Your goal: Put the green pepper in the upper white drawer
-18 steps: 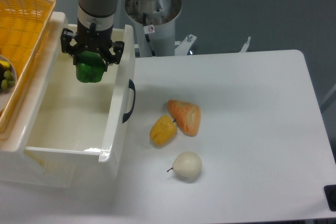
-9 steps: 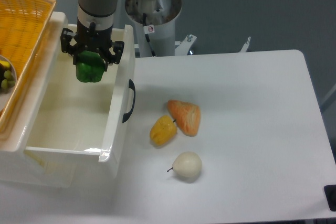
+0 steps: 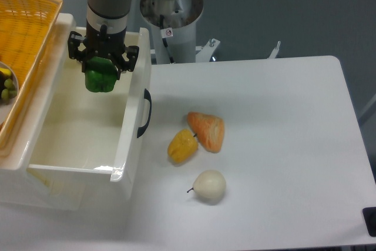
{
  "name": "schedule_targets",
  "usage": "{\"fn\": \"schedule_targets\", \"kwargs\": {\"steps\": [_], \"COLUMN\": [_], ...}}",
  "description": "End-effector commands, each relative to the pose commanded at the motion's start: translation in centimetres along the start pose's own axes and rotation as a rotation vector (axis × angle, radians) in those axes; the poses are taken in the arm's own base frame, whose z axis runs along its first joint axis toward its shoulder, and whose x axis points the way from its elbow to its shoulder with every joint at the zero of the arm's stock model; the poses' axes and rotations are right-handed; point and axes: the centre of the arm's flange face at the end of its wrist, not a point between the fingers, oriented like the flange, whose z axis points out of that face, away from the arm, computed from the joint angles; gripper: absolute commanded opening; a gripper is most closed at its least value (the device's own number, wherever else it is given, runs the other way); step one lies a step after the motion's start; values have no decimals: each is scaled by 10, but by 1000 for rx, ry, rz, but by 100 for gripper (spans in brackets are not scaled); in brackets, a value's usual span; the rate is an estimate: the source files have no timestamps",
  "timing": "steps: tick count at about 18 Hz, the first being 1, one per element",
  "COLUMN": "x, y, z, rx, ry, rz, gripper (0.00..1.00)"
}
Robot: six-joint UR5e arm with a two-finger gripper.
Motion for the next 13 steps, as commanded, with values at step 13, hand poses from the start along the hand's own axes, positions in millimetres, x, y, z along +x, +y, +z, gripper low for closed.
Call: {"fn": "schedule_targets", "kwargs": {"steps": [13], "x": [2], "y": [0], "z": [-9], "rx": [18], "ry": [-3], "rz": [10], "gripper": [100]}}
